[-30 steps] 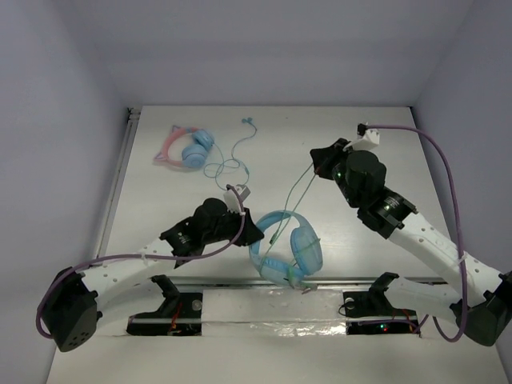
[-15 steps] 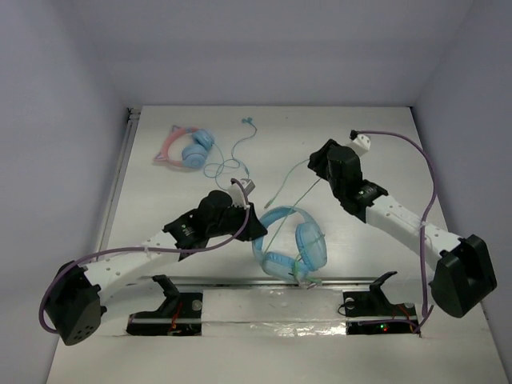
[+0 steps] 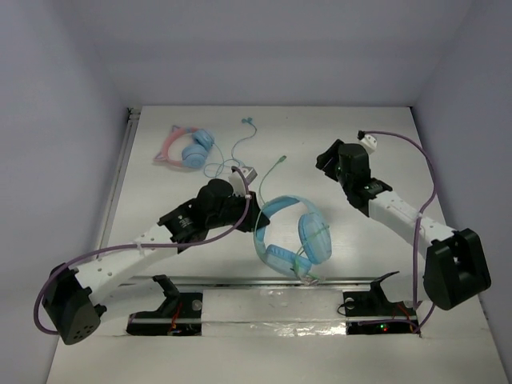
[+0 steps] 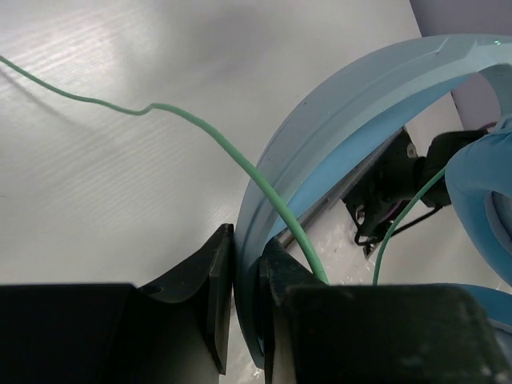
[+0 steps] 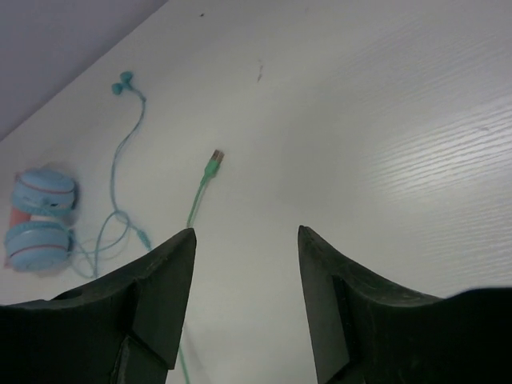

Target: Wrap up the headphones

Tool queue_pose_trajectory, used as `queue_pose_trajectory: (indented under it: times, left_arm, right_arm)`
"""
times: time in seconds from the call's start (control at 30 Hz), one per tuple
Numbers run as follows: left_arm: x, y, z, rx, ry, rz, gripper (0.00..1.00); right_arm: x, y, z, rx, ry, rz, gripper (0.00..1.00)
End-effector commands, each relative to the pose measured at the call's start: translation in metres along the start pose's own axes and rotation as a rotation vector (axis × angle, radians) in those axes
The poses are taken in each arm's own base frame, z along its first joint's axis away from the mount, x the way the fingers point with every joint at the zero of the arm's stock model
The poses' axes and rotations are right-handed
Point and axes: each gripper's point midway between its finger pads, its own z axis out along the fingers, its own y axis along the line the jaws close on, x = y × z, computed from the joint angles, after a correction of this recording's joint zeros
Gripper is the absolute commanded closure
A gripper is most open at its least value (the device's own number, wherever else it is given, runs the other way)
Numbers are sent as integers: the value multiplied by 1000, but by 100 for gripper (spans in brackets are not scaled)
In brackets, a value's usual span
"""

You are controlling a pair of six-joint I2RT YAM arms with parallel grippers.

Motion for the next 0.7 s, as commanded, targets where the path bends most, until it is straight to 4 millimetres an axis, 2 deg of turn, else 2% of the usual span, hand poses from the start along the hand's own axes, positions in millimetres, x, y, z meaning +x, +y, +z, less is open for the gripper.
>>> queue_pose_trajectory:
  times: [0.0, 0.03, 0.07, 0.1, 0.13, 0.17, 0.23, 0.27, 0.3, 0.33, 0.37, 0.4, 0.43, 0.47, 0.53, 0.67]
  left_arm:
    - [-55, -24, -17, -18, -141, 31, 100]
    - [-51, -16, -18, -65, -115, 35, 100]
    - [-51, -11, -16, -91, -99, 62, 100]
    - [-59, -15, -19, -97, -105, 76, 100]
    - [-55, -10, -22, -128, -76, 82, 100]
    - [-63, -16, -25, -123, -85, 107, 100]
    - [-65, -20, -33, -126, -69, 123, 100]
    - [-65, -26, -37, -105, -55, 134, 100]
    - [-74, -34, -44, -92, -69, 154, 100]
    - [-74, -38, -48, -80, -64, 161, 100]
    - [-74, -47, -54, -41, -61, 168, 100]
    - [-80, -57, -60, -15, -75, 173, 100]
    - [-83, -63, -65, 4, -80, 178, 100]
    - [-84, -69, -69, 22, -78, 182, 100]
    - [-92, -78, -78, 41, -93, 197, 100]
    - [-96, -85, -81, 57, -83, 215, 100]
  right_arm:
    - [-17, 41, -24, -221, -23, -31, 41]
    - [-25, 55, -32, -304, -47, -35, 51]
    - [-19, 68, -43, -398, -15, -63, 63]
    - [-18, 74, -52, -460, -14, -113, 82]
    - [-16, 87, -60, -544, -5, -142, 97]
    - [-2, 99, -72, -663, 52, -200, 99]
    - [6, 117, -85, -808, 71, -246, 100]
    - [16, 123, -96, -907, 120, -275, 100]
    - [22, 126, -100, -970, 140, -299, 95]
    - [29, 130, -102, -1053, 160, -316, 78]
    - [44, 132, -117, -1178, 245, -339, 68]
    - [49, 135, -122, -1235, 281, -346, 58]
    - [50, 140, -125, -1275, 306, -350, 43]
    - [57, 139, -127, -1305, 347, -354, 38]
    - [59, 139, -136, -1351, 367, -374, 28]
    - [60, 137, -160, -1452, 389, -416, 24]
